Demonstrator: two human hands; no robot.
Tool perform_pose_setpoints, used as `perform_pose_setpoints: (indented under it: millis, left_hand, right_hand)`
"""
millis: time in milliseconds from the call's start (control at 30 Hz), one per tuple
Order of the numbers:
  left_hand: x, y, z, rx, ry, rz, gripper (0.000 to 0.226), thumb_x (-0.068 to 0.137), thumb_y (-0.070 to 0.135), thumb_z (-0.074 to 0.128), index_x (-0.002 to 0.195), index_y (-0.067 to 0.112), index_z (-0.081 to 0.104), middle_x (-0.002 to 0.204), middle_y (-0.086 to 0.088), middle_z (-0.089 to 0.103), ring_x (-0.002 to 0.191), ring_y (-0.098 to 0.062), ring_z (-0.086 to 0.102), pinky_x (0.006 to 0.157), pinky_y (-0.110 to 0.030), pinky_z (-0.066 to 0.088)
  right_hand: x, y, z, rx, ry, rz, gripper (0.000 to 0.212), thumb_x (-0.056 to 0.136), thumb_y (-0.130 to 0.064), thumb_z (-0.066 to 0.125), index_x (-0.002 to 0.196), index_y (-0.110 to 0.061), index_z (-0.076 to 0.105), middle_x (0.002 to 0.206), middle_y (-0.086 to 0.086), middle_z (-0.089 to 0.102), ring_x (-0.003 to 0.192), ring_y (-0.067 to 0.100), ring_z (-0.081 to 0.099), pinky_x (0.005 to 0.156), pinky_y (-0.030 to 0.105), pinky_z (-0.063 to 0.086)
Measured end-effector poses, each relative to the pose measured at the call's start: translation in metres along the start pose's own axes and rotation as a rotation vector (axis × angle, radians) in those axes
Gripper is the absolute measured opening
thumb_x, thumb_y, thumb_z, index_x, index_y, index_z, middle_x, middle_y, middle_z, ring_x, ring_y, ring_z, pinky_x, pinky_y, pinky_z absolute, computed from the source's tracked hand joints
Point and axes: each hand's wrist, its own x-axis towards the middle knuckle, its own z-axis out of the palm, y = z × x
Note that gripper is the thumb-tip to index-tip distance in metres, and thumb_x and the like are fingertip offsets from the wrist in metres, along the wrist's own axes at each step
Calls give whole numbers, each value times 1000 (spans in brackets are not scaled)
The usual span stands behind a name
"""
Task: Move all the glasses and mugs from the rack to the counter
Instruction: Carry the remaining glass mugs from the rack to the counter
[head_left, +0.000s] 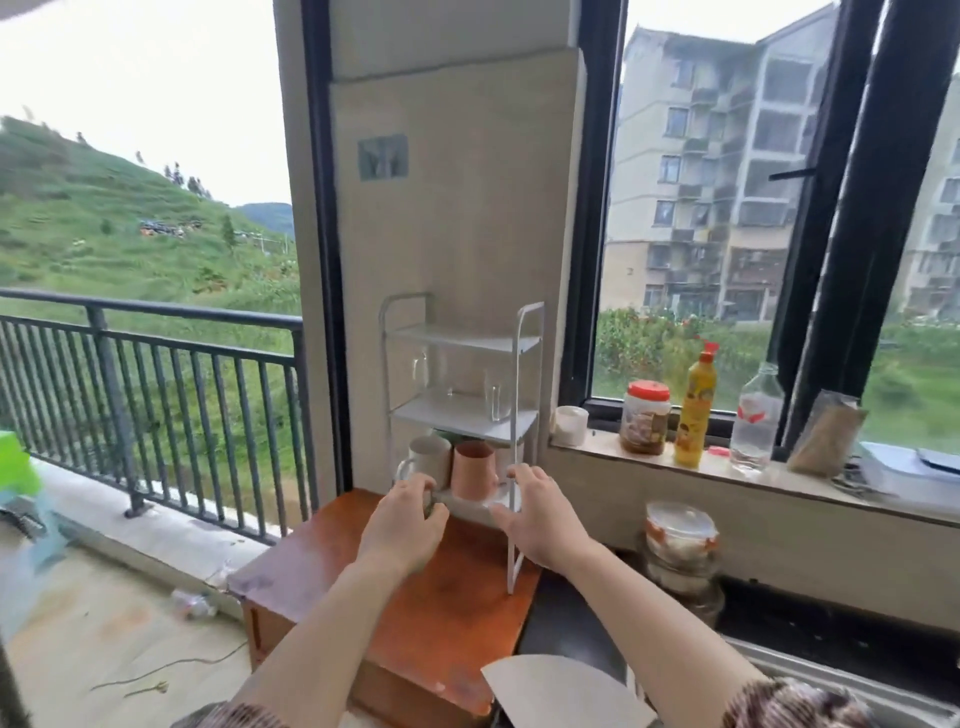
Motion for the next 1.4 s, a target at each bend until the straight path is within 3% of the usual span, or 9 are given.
perform_pose_setpoints:
  millis: [367, 567, 700, 800, 900, 1033, 1133, 1267, 1400]
  left_hand:
    - [192, -39, 21, -149, -40, -1, 55, 91, 28, 48, 143, 11, 38, 145, -12, 44, 131, -28, 43, 104, -35, 34]
    - [283, -62, 34, -226, -94, 66, 52, 96, 23, 44, 145, 10, 35, 145, -14, 45, 133, -30, 41, 106, -38, 33]
    - [328, -72, 45, -316, -146, 16, 58, 97, 21, 41, 150, 7, 21, 150, -19, 36, 137, -33, 35, 107, -38, 30]
    - [353, -78, 52, -393, -164, -34, 61, 96, 16, 42, 151, 6, 16, 145, -24, 40, 130, -38, 41, 95, -35, 36]
    - [374, -83, 57, -490, -182, -92, 55, 95, 16, 44, 146, 9, 24, 138, -21, 49, 119, -36, 50, 80, -28, 34]
    - [394, -89, 61, -572, -198, -125, 52, 96, 21, 42, 145, 11, 29, 143, -17, 41, 123, -34, 47, 92, -35, 38]
    - [404, -92, 64, -627, -186, -157, 41, 97, 32, 43, 130, 9, 49, 128, -16, 52, 106, -30, 53, 86, -34, 40]
    - [415, -92, 67, -670, -221, -193, 45, 95, 48, 41, 113, 12, 61, 109, -11, 61, 92, -27, 55, 72, -30, 37]
    - [416, -92, 70, -681, -239, -195, 43, 93, 52, 42, 104, 16, 64, 98, -10, 60, 83, -27, 54, 65, -29, 37]
  right_hand:
    - [152, 0, 44, 23, 110, 131, 60, 93, -33, 54, 146, -14, 33, 146, 4, 43, 129, 24, 46, 104, 36, 38]
    - [216, -4, 63, 128, 249, 318, 49, 92, -29, 52, 136, -12, 41, 124, 8, 54, 102, 26, 59, 91, 39, 46]
    - [241, 0, 74, 187, 322, 396, 52, 93, -28, 54, 140, -14, 37, 131, 8, 53, 109, 26, 57, 93, 33, 42]
    - [252, 4, 78, 227, 348, 427, 54, 95, -27, 52, 145, -15, 34, 138, 6, 50, 119, 24, 53, 93, 28, 37]
    - [262, 8, 79, 301, 402, 469, 45, 95, -28, 51, 137, -14, 44, 131, 4, 56, 111, 20, 54, 91, 30, 41]
    - [273, 9, 78, 390, 406, 556, 13, 94, -27, 50, 103, -19, 55, 93, 3, 64, 83, 23, 63, 78, 44, 52]
    - [279, 7, 76, 422, 410, 620, 29, 92, -37, 52, 79, -12, 51, 73, 8, 52, 68, 21, 50, 64, 36, 42]
    - [283, 6, 77, 435, 378, 672, 39, 93, -42, 50, 80, -7, 59, 76, 7, 55, 67, 17, 47, 65, 32, 39]
    - [287, 5, 78, 443, 410, 700, 52, 93, -40, 51, 102, 10, 60, 76, 8, 51, 71, 19, 46, 69, 32, 40]
